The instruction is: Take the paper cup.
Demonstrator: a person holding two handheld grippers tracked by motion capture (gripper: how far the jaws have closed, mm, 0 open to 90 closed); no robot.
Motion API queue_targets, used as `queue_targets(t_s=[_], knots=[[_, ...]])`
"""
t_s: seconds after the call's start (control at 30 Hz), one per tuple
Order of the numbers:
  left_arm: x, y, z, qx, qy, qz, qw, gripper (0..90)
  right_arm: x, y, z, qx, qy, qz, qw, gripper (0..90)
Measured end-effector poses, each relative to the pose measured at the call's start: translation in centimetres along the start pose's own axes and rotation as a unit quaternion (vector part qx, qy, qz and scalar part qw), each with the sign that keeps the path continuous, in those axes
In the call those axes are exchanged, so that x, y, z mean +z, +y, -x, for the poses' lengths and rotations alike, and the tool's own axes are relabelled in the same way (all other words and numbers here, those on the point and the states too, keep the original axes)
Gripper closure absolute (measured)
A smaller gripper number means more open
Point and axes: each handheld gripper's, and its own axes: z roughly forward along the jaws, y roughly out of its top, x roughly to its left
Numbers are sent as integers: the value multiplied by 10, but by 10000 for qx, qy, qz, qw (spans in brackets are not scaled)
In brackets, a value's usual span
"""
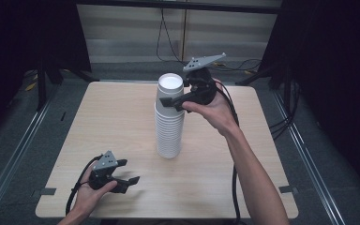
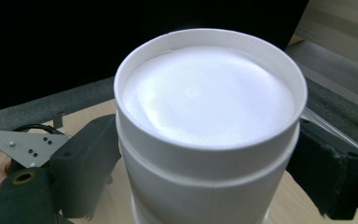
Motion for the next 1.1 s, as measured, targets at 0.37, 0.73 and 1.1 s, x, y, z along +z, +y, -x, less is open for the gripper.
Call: queue_targets(t_s=[0.37,0.73,1.1], knots=[[0,0,0,-3,-41,-27,10000,169,3,3,2,-23,-5,-100,9999,182],[1,0,0,-8,-64,-43,10000,169,3,6,0,-145,-96,-77,9998,195],[1,0,0,14,-40,-30,10000,170,2,6,-1,-125,-121,12,9998,204]])
